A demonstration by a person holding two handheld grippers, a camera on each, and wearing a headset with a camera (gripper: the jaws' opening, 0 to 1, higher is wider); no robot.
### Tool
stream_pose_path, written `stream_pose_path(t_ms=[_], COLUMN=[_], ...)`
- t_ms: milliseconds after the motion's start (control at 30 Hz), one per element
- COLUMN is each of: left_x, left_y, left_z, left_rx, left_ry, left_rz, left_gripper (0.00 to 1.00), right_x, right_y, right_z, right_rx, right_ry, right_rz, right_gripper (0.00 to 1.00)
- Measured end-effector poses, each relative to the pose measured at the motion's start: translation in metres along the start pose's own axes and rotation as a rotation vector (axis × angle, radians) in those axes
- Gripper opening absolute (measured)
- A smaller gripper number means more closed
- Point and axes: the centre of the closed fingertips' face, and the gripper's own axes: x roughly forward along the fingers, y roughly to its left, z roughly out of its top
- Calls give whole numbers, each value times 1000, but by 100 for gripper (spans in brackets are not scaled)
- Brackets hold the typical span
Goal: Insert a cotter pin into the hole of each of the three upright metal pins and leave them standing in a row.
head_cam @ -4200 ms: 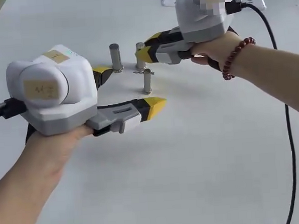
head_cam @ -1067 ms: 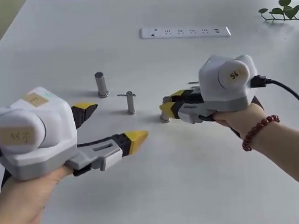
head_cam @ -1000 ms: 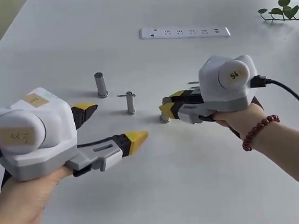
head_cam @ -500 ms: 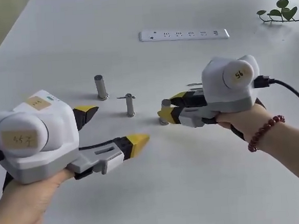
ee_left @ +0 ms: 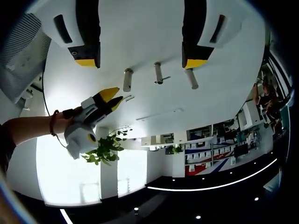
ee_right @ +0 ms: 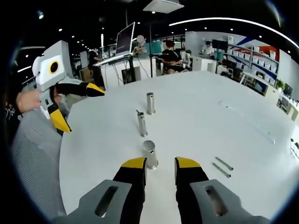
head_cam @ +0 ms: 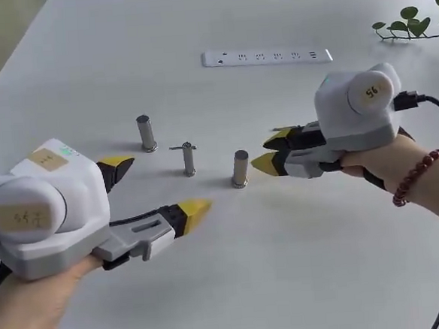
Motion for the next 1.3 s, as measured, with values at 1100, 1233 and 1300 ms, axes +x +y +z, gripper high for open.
stream_pose_path(t_ms=[1100, 1233, 1300], left_x=[2, 2, 2], left_y=[7, 8, 9], left_z=[-6, -5, -4], left_rx=[-2, 1, 3], left_ry=[-3, -5, -7], left_rz=[14, 16, 20], left_gripper=[72, 71, 71], right_x=[8, 11, 11], right_y=[-94, -104, -110], right_z=[-34, -36, -38], right_rx=[-141, -126, -141], right_ry=[300, 318, 338], right_rz=[4, 4, 2], right_gripper=[16, 15, 15])
